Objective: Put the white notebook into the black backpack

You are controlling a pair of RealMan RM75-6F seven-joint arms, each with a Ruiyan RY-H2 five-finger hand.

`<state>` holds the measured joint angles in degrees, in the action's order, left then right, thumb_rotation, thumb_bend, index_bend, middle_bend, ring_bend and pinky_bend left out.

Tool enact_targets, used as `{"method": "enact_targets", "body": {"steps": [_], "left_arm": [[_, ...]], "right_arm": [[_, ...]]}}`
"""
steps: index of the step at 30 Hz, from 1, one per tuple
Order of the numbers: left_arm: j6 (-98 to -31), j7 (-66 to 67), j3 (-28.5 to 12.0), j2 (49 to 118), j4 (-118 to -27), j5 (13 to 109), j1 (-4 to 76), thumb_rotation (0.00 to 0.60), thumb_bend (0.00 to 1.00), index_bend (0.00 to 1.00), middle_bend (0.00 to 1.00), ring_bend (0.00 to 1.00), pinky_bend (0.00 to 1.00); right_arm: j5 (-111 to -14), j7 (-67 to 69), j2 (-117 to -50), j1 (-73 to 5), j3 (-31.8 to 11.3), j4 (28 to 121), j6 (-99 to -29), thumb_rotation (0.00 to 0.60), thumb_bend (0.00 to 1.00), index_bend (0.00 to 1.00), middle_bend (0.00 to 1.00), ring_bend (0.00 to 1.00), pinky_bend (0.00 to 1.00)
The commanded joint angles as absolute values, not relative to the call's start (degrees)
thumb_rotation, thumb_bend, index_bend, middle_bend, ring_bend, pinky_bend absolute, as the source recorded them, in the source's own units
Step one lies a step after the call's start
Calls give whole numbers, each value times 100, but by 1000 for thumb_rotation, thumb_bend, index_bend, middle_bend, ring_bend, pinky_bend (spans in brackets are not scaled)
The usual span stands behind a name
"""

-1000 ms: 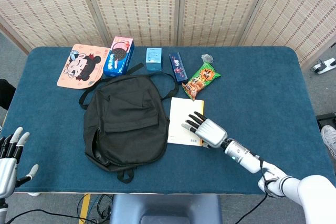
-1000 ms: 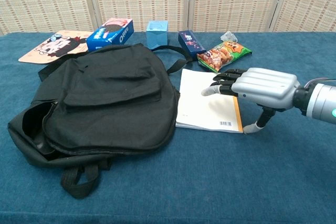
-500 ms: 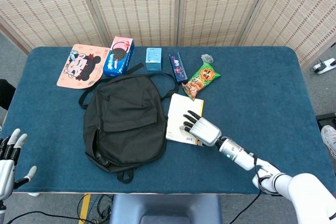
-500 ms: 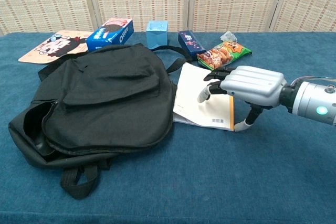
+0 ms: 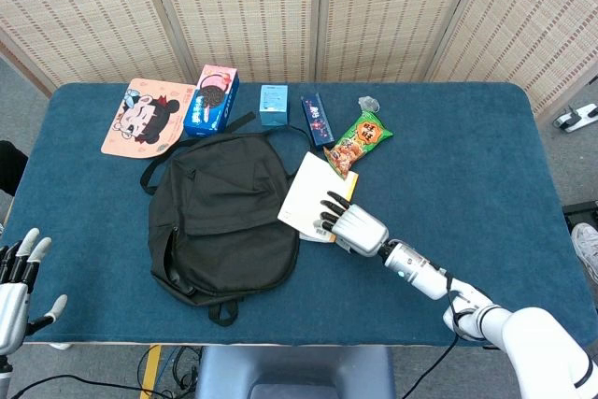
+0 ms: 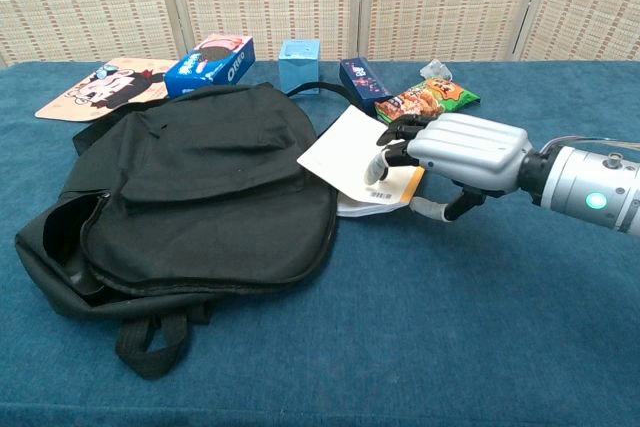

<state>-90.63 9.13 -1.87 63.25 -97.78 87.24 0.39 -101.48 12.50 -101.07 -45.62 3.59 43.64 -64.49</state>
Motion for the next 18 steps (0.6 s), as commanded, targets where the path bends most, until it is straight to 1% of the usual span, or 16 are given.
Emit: {"method": "enact_targets", "body": {"steps": [1, 12, 16, 18], "left_arm": [[-9054, 913, -190, 6319, -9785, 8727, 47, 600, 272, 18, 0, 0, 0], [-8981, 878, -209, 6316, -9804, 8720, 99, 600, 272, 18, 0, 0, 0], [-8976, 857, -209, 6303, -9806, 8713, 100, 600, 272, 18, 0, 0, 0], [-8981, 849, -208, 6294, -9807, 8717, 99, 600, 272, 18, 0, 0, 0]], "right_arm": [[-10111, 1273, -10135, -4569, 331, 4339, -6477, 600, 441, 262, 298, 113, 50], [-9816, 1209, -10293, -4713, 80, 4369, -6326, 600, 468, 262, 298, 113, 50], [-9718, 1168, -10334, -4773, -14, 4427, -6275, 600, 381, 262, 297, 113, 49], [-9656, 1152, -10356, -4799, -79, 4462, -6268, 600, 316, 281, 297, 113, 50]]}}
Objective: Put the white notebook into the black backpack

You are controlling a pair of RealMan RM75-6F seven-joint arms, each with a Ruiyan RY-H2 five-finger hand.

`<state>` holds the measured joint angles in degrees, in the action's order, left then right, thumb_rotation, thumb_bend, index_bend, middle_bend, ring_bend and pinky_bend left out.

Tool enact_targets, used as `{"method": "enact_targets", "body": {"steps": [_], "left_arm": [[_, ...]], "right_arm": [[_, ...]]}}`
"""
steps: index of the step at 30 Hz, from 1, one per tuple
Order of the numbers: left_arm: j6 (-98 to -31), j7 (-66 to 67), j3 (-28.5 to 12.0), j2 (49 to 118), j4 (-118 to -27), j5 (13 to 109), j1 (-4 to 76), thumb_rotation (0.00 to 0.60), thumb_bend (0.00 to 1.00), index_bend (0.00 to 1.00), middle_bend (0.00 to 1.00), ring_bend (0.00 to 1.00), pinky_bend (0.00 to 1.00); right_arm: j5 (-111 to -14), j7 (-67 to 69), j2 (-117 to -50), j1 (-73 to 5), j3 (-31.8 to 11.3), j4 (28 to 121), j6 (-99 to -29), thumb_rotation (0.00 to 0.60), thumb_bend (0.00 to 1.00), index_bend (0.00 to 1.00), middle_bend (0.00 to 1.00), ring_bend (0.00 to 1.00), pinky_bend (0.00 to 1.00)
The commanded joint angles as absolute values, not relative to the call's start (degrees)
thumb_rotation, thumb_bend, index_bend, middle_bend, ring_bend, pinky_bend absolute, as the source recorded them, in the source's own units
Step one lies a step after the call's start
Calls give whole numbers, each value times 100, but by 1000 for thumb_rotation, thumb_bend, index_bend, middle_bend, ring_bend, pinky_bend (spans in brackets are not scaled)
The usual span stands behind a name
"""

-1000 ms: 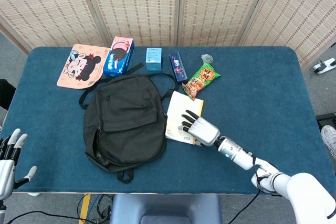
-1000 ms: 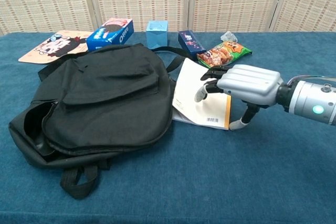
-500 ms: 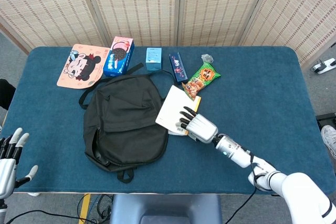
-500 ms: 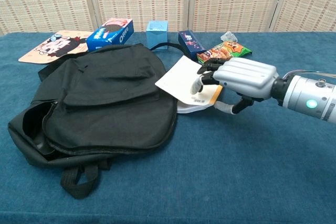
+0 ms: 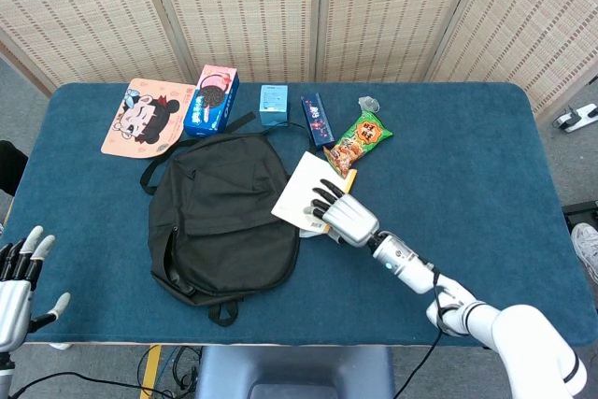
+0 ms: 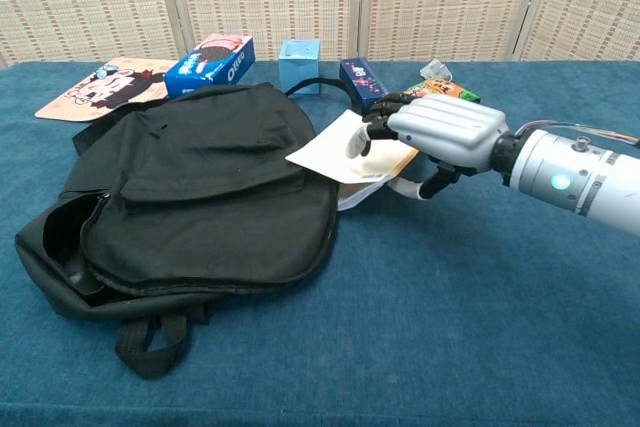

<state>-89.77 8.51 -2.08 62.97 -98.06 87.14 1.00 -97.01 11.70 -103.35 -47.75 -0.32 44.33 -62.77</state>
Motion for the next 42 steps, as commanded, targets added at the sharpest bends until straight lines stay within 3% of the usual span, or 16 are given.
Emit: {"method": "enact_targets", "body": {"steps": [1, 12, 28, 33, 42], "left_arm": [[-8985, 849, -207, 6291, -9809, 8720, 97, 600, 272, 18, 0, 0, 0], [-9006, 814, -206, 6282, -9798, 8700, 78, 600, 272, 18, 0, 0, 0], [-8945, 747, -262, 6251, -9740, 8766, 183, 600, 272, 18, 0, 0, 0], [-8774, 710, -304, 6121, -9791, 8865, 355, 600, 272, 18, 0, 0, 0], [-8070, 389, -398, 5851, -9825, 9042, 934, 600, 272, 22, 0, 0, 0]], "right_arm": [[-9635, 1145, -10364, -4806, -102, 4474, -6274, 600, 297, 295, 297, 113, 50], [-9443, 1085, -10430, -4876, -219, 4452, -6159, 600, 262, 545, 347, 126, 50], [-9435, 910, -10148, -4735, -208, 4639, -6523, 600, 402, 680, 439, 203, 50], [-9521, 556, -9733, -4558, -211, 5055, -6970, 600, 512, 681, 448, 211, 57], [-9719, -96, -8654, -4279, -229, 6262, -7592, 600, 520, 683, 458, 222, 76]]}}
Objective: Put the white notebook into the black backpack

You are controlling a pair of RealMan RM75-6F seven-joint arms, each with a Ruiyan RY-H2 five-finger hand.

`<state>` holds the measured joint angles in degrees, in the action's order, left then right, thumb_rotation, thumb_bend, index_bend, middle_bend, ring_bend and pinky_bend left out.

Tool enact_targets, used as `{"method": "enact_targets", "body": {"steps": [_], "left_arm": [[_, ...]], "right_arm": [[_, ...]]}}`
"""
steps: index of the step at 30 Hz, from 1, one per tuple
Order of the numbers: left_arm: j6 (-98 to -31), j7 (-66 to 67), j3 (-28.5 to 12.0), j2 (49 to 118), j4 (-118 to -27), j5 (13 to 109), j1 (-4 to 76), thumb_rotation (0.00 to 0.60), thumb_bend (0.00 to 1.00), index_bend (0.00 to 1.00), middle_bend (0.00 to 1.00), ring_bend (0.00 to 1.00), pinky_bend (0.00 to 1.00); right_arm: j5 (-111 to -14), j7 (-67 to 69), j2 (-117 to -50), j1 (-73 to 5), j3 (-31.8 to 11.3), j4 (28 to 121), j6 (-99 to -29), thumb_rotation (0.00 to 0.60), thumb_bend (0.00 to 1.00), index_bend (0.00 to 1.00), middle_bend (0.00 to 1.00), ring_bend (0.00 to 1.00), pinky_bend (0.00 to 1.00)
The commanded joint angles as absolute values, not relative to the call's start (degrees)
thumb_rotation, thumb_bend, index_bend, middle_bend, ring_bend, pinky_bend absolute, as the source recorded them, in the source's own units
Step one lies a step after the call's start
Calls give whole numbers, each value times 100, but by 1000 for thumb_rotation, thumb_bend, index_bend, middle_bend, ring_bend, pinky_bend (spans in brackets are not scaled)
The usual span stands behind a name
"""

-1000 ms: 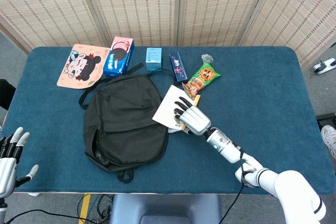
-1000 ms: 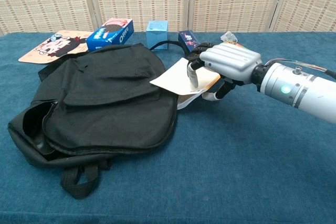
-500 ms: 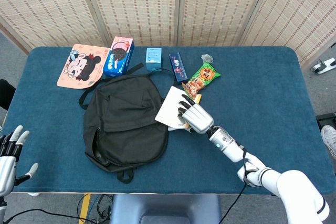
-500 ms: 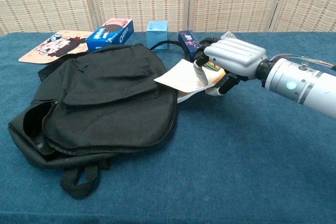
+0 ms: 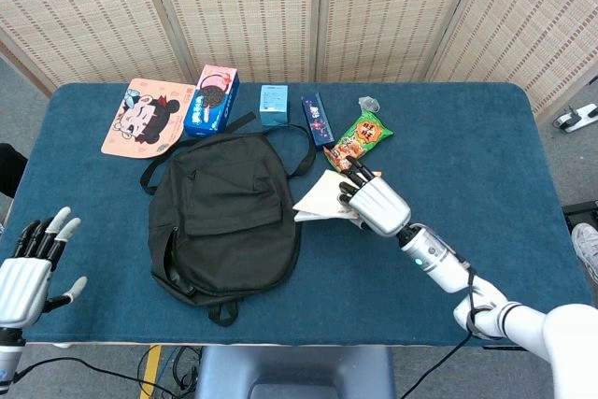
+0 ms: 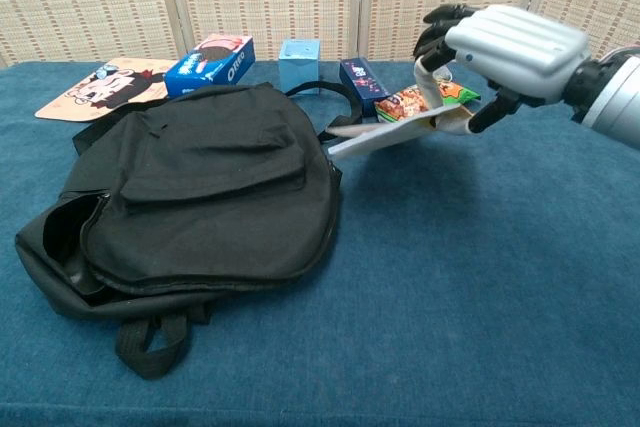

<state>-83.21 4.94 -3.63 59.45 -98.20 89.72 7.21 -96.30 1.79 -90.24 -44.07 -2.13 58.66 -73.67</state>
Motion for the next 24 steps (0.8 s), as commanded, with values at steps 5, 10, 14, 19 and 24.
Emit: {"method": "enact_targets", "body": {"steps": [5, 10, 14, 19, 24], "left_arm": [[-7633, 268, -449, 5791, -9810, 9222, 1350, 600, 272, 22, 0, 0, 0], [-7162, 135, -441, 5807, -9751, 9414, 1768, 600, 272, 29, 0, 0, 0], [-6778, 58, -413, 5892, -9724, 9560, 2114, 600, 272, 32, 0, 0, 0], [-6353, 0, -390, 6115, -9637, 9668, 2508, 600, 272, 32, 0, 0, 0], [-5941, 83, -352, 6516, -9377, 9653, 2850, 600, 272, 28, 0, 0, 0]], "right_arm": [[-9753, -468, -8079, -4107, -302, 6902, -7855, 600, 520, 683, 461, 225, 79], [-9716, -747, -7583, -3933, -426, 7436, -8077, 600, 520, 683, 464, 230, 81], [-9646, -900, -7239, -3812, -549, 7787, -8192, 600, 520, 683, 464, 230, 81], [-9585, -1009, -6993, -3719, -648, 8016, -8223, 600, 520, 682, 464, 230, 81], [-9562, -1040, -6834, -3620, -705, 8149, -8266, 600, 520, 682, 464, 230, 81]]}}
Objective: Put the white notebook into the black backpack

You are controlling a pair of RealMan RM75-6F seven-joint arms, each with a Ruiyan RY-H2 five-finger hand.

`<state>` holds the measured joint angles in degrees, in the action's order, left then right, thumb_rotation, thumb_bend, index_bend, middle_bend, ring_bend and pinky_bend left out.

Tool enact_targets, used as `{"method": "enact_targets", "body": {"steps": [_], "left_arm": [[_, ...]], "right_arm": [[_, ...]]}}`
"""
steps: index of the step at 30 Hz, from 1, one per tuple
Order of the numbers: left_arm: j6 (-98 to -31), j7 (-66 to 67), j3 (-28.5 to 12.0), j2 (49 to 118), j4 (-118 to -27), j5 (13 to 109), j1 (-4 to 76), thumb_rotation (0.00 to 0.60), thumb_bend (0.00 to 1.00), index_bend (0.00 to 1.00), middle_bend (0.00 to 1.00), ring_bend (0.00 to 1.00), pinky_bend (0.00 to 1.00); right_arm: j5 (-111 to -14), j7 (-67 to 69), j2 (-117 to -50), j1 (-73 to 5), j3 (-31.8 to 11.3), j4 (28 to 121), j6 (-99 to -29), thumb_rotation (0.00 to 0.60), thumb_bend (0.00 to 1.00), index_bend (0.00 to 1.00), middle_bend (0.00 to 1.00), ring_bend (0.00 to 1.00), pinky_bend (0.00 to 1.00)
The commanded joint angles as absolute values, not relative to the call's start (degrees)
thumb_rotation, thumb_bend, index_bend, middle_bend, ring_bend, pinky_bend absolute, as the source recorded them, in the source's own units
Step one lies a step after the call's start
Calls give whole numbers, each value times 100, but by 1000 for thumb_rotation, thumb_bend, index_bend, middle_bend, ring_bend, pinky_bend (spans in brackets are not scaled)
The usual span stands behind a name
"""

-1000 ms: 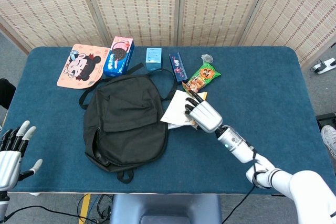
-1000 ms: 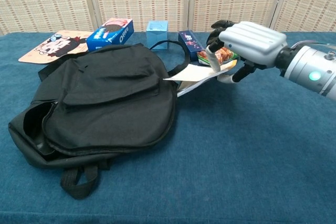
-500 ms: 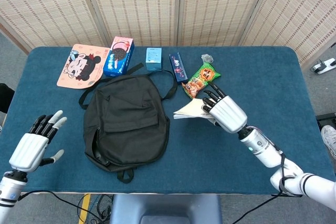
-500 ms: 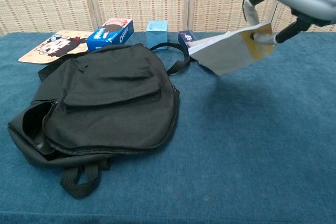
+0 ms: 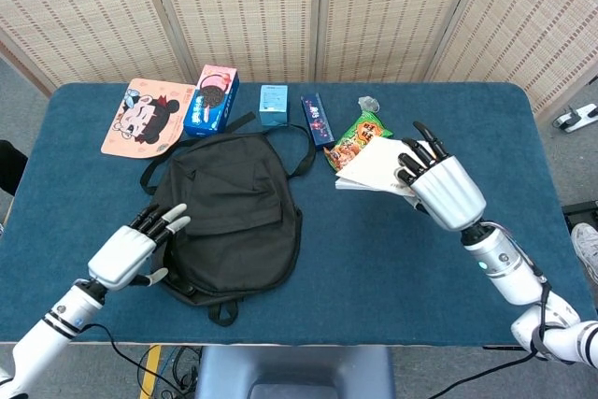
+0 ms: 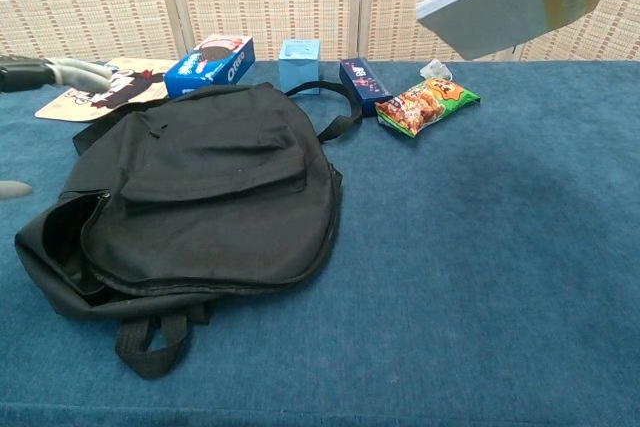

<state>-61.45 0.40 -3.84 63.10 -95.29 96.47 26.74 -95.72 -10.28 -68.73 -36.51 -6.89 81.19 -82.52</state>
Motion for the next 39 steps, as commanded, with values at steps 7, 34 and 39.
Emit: {"method": "enact_targets", "body": {"steps": [7, 34, 39], "left_arm": [[-5453, 246, -179, 7083, -8909, 9539, 3159, 600, 272, 18, 0, 0, 0], [-5108, -92, -196, 8110, -8225, 8685, 3536, 600, 272, 86, 0, 0, 0], [-5595, -263, -291, 8347, -7944, 8735, 3442, 600, 272, 366, 0, 35, 0]], "right_arm": [[-9556, -1011, -6648, -3446, -741, 8251, -8358, 600, 520, 685, 464, 230, 81], [-9647, -925, -6640, -3226, -817, 8223, -8325, 600, 519, 684, 464, 230, 81], [-9655, -889, -6676, -3201, -837, 8168, -8340, 600, 520, 684, 464, 230, 81]]}}
